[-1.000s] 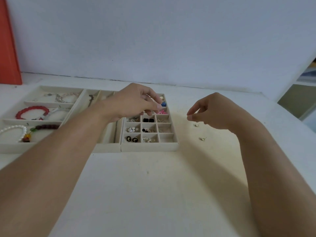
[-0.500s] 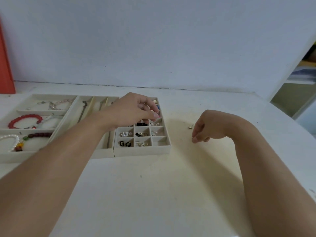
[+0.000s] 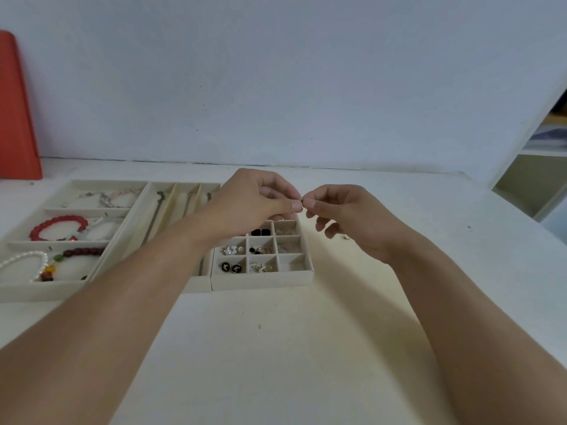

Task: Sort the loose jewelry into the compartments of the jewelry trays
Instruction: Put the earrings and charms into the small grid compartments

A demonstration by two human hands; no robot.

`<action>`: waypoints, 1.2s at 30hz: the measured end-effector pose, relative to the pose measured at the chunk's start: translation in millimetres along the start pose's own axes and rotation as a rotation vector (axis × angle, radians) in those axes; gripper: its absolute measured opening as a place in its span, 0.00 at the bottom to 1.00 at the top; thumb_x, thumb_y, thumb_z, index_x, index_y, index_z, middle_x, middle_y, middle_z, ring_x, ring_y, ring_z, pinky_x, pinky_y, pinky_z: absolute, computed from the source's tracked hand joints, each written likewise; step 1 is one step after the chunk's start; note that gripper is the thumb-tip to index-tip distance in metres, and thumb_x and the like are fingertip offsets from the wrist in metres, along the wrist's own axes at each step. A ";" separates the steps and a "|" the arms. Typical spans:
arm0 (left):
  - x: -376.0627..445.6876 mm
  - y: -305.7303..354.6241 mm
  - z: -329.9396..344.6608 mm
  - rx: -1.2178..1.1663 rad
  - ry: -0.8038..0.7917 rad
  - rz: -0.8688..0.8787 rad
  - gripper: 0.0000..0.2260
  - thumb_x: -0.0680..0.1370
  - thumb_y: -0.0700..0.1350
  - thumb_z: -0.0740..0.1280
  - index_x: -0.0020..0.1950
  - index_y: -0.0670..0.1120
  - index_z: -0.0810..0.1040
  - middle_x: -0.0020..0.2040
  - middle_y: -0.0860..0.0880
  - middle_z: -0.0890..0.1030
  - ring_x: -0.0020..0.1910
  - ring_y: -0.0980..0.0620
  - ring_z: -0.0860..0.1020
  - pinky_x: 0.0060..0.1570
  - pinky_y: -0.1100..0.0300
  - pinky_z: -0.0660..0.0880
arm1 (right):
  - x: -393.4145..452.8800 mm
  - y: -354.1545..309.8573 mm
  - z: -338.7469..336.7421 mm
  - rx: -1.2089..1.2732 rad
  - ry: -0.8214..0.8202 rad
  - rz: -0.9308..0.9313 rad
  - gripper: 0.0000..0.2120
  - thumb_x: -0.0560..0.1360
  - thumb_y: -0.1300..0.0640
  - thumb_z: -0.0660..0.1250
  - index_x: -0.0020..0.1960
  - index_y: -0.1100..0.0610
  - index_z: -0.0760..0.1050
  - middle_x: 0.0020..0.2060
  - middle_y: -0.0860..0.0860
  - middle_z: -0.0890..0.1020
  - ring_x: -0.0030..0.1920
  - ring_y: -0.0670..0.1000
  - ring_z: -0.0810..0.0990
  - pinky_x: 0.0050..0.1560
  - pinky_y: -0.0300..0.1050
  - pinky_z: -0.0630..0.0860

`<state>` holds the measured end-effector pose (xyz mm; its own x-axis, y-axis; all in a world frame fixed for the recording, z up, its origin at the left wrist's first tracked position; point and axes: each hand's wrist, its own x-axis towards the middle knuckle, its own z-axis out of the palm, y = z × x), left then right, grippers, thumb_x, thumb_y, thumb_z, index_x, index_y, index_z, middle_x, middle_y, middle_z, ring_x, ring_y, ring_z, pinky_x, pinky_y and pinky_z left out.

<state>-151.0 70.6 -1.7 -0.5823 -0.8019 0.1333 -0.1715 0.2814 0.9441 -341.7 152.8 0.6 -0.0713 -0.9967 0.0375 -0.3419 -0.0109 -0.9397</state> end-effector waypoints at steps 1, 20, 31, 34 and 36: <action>0.2 -0.5 -0.3 -0.014 0.001 -0.001 0.07 0.73 0.42 0.78 0.49 0.44 0.85 0.42 0.45 0.87 0.47 0.46 0.86 0.54 0.57 0.82 | 0.9 0.3 1.7 0.039 0.016 0.007 0.05 0.78 0.55 0.71 0.49 0.56 0.83 0.40 0.47 0.82 0.37 0.47 0.78 0.35 0.37 0.73; 1.8 -5.1 -1.3 -0.144 0.025 -0.060 0.04 0.74 0.38 0.76 0.48 0.44 0.86 0.45 0.44 0.87 0.45 0.50 0.86 0.44 0.67 0.80 | 6.2 9.8 6.9 0.219 -0.031 0.096 0.10 0.71 0.44 0.75 0.48 0.47 0.87 0.40 0.42 0.85 0.38 0.43 0.77 0.41 0.39 0.73; 4.1 -3.5 -2.2 -0.233 0.116 -0.064 0.02 0.76 0.35 0.73 0.47 0.40 0.84 0.43 0.43 0.87 0.41 0.50 0.86 0.43 0.62 0.81 | 11.1 15.4 -27.4 -0.119 0.337 0.008 0.03 0.75 0.52 0.75 0.48 0.47 0.87 0.39 0.42 0.86 0.34 0.41 0.80 0.34 0.31 0.72; 4.9 -5.4 -1.8 -0.154 0.142 -0.075 0.03 0.73 0.36 0.76 0.44 0.44 0.86 0.40 0.47 0.87 0.37 0.54 0.83 0.44 0.63 0.82 | 10.6 27.8 -46.7 -0.432 0.384 0.086 0.03 0.74 0.53 0.75 0.46 0.46 0.85 0.38 0.43 0.84 0.33 0.40 0.79 0.34 0.35 0.70; 4.5 -7.1 -0.6 -0.130 0.127 -0.091 0.03 0.73 0.38 0.77 0.45 0.45 0.86 0.41 0.50 0.87 0.37 0.56 0.83 0.46 0.64 0.82 | 10.1 33.2 -51.8 -0.540 0.294 0.165 0.03 0.73 0.53 0.77 0.46 0.47 0.85 0.39 0.44 0.83 0.38 0.44 0.80 0.36 0.37 0.70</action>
<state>-151.9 64.6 -7.6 -0.4629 -0.8833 0.0745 -0.1099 0.1406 0.9840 -402.3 146.5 -12.6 -0.3914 -0.9175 0.0705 -0.7230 0.2593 -0.6403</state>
